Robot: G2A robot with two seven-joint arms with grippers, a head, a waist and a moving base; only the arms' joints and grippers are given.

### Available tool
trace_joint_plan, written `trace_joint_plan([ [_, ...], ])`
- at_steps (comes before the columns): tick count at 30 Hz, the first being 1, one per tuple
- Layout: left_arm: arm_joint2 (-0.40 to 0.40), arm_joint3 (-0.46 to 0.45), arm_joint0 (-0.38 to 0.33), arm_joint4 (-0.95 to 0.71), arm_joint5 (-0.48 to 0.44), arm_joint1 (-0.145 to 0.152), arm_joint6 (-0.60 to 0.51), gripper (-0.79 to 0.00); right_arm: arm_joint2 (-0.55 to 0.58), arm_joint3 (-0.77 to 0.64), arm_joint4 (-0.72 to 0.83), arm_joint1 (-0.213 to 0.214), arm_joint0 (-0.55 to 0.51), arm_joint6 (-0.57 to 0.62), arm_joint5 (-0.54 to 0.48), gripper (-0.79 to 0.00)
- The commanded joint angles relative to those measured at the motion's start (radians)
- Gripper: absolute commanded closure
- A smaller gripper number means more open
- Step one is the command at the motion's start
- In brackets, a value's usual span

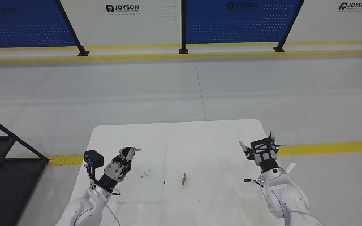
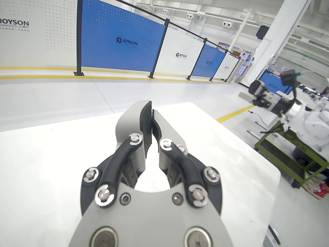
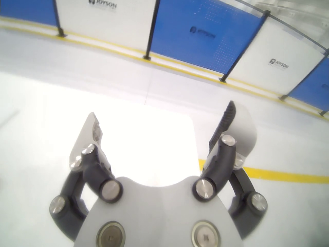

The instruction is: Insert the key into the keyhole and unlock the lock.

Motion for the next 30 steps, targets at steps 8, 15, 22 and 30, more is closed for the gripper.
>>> trace_joint_plan([
  [8,0.004,0.022,-0.011,-0.016,-0.017,-0.001,0.011,0.000,-0.303,0.054,-0.227,-0.020,-0.087,0.032,-0.028,-0.785],
  [15,0.004,0.022,-0.011,-0.016,-0.017,-0.001,0.011,0.000,-0.472,0.181,-0.181,-0.058,0.015,0.053,-0.007,-0.785],
  [22,0.004,0.022,-0.011,-0.016,-0.017,-0.001,0.011,0.000,-0.573,0.332,-0.018,-0.110,0.146,0.059,0.078,-0.785],
  [30,0.004,0.022,-0.011,-0.016,-0.017,-0.001,0.011,0.000,-0.639,0.452,0.066,-0.149,0.221,0.008,0.116,-0.548],
])
